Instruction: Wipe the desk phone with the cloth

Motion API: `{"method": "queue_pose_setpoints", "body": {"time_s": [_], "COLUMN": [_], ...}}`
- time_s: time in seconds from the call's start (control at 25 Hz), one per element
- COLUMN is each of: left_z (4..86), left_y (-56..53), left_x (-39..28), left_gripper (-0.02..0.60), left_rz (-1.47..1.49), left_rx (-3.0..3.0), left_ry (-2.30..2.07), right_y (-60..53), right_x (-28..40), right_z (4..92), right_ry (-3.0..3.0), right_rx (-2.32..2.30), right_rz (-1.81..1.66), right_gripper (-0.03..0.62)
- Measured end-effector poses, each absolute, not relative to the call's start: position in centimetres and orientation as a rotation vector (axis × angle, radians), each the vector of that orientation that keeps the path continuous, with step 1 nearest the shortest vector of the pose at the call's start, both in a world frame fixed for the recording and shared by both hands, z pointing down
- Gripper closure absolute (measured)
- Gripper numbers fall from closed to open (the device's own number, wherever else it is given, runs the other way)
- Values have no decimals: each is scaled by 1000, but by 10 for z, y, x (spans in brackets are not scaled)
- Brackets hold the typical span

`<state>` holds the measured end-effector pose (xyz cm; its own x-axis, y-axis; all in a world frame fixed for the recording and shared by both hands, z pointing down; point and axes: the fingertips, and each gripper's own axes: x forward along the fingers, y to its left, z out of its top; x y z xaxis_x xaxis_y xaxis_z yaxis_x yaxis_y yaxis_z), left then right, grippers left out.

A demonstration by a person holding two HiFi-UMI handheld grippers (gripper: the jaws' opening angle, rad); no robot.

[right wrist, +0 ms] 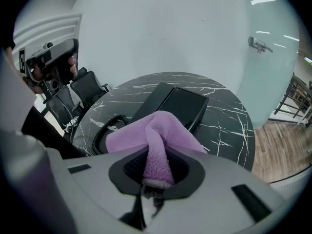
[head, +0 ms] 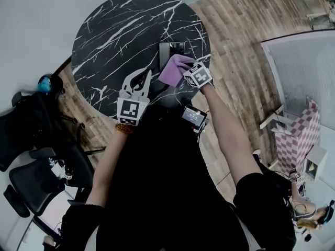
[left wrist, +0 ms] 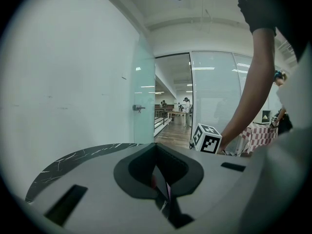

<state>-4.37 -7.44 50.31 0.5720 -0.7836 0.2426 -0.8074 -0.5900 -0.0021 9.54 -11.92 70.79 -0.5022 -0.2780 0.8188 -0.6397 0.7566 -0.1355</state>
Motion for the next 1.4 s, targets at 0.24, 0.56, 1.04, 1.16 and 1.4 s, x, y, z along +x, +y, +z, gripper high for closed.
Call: {"method": "queue_pose_setpoints", "body": {"time_s": [0.24, 0.56, 1.04, 1.16, 1.4], "left_z": [503, 504, 506, 502, 488], "left_y": [-74, -72, -72, -73, -79], "left_x": [-43, -45, -43, -45, -44], "left_gripper": [569, 568, 568, 569, 568], "left_rz": [333, 342, 343, 303, 266], "left_rx": [2689, 2686, 2687, 2661, 2681], "left_ry": [-1365, -1362, -1359, -1368, -1384], "right_y": [-110, -100, -85, -86, -85], "right_x": [96, 96, 96, 96, 89], "right_z": [712, 718, 725, 721, 704], "right_ry": [-2102, -2099, -2095, -2087, -2103], "right_rx": [682, 681, 693, 743, 790], "right_rz": [557, 589, 637, 668, 650], "right_gripper": [537, 537, 537, 537, 537]}}
